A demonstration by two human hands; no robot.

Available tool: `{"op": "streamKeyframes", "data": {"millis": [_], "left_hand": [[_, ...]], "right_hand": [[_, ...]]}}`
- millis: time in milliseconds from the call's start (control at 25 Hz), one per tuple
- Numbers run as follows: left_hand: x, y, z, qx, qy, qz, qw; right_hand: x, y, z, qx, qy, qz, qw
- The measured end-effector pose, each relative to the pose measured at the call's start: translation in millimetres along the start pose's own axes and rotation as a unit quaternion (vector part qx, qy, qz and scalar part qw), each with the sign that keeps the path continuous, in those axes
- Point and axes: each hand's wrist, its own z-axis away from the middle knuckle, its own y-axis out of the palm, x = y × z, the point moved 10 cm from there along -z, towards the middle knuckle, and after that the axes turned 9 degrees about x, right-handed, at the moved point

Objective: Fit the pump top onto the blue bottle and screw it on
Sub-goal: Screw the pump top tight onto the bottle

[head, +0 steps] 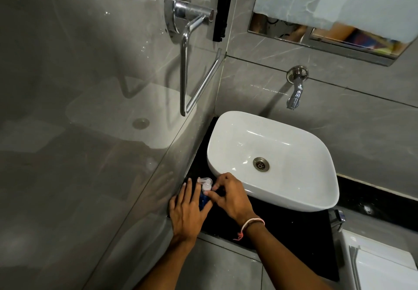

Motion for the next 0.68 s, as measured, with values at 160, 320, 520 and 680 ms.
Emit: {"op": "streamKeyframes", "data": {"millis": [160,320,520,680], "left_hand": [[-4,2,-1,0.003,0.031,-0.021,0.999],[-9,0,-1,-0.002,0.047,-0.007,0.999],[-10,5,7,0.028,0.039,-0.047,0.998],[-8,9,8,0.054,0.033,-0.054,0.997]], "right_hand": [[11,9,0,0.033,-0.049,-0.024,0.998],[4,7,-3,-0.012,-0.006,-0.069,0.998],[-5,12,0,0.023,0.016,-0.06,0.998],[-3,13,2,0.037,-0.009,-0.079,0.996]]}}
